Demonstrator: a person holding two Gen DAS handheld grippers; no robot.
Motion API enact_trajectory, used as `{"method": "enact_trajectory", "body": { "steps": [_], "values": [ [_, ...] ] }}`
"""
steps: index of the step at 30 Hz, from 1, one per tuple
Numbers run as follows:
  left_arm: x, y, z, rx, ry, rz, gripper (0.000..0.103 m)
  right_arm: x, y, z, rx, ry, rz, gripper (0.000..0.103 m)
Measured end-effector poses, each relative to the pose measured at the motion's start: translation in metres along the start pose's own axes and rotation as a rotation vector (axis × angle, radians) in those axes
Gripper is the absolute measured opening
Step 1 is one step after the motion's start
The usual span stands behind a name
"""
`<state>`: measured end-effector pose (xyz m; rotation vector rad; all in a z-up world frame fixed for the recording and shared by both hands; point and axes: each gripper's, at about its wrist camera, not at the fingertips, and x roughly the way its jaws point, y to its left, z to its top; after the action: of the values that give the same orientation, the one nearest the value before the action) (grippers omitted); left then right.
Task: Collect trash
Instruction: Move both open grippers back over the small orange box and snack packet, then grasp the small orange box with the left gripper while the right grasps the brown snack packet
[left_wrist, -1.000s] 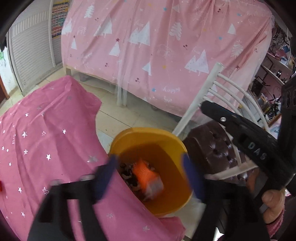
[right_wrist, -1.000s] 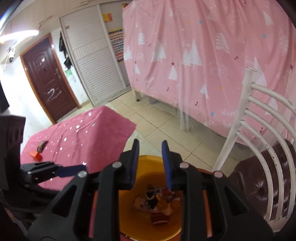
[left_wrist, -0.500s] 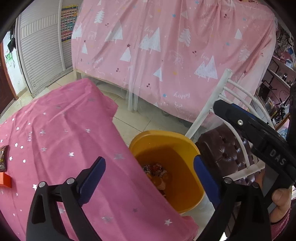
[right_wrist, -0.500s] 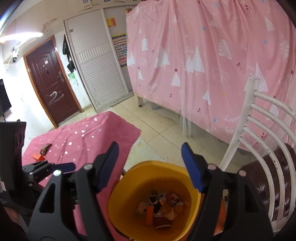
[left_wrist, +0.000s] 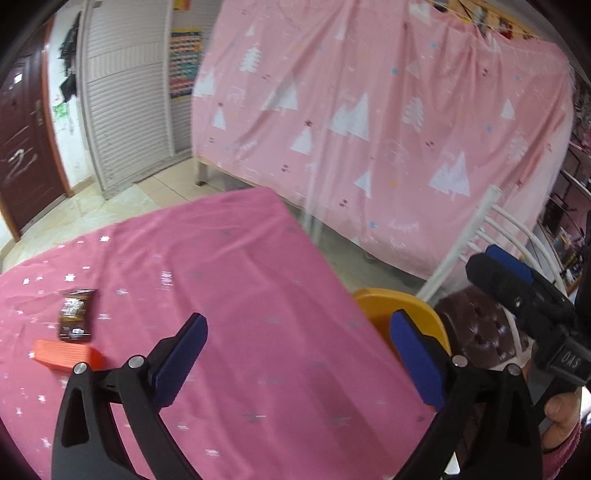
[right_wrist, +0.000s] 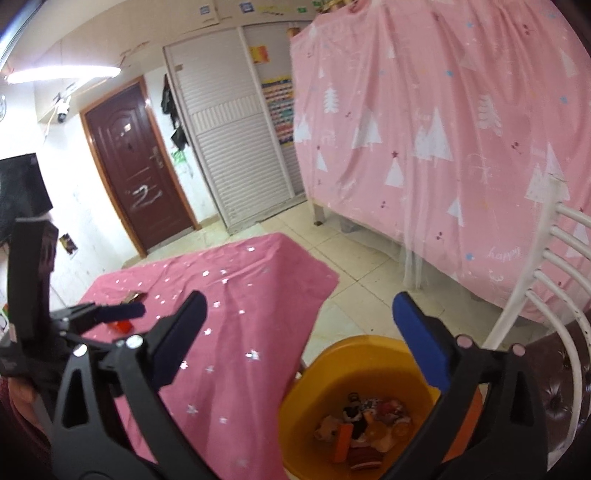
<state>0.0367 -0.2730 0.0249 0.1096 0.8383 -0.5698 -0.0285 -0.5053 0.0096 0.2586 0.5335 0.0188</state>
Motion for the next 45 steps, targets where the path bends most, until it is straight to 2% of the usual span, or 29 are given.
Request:
{"method": "enact_trajectory", "body": {
  "steps": [9,20,24,31,39,45],
  "values": [
    [-0.016,0.074,0.0,-0.077,-0.024,0.142,0.093,0.03,0.055,0.014,-0.057,0.035,0.058,0.097],
    [-0.012,0.147,-0.016,-0.132,0.032,0.197,0.093,0.057,0.11,0.015,-0.128,0.093,0.088,0.097],
    [-0.001,0.168,-0.022,-0.125,0.074,0.19,0.093,0.064,0.123,0.015,-0.144,0.109,0.086,0.097],
    [-0.002,0.177,-0.024,-0.08,0.066,0.171,0.093,0.078,0.146,0.011,-0.175,0.143,0.081,0.097],
    [-0.008,0.186,-0.025,-0.027,0.037,-0.001,0.093,0.089,0.163,0.008,-0.205,0.165,0.08,0.097],
    [-0.019,0.187,-0.029,0.056,-0.017,0.013,0.095,0.096,0.166,0.005,-0.207,0.18,0.076,0.097]
  ]
}}
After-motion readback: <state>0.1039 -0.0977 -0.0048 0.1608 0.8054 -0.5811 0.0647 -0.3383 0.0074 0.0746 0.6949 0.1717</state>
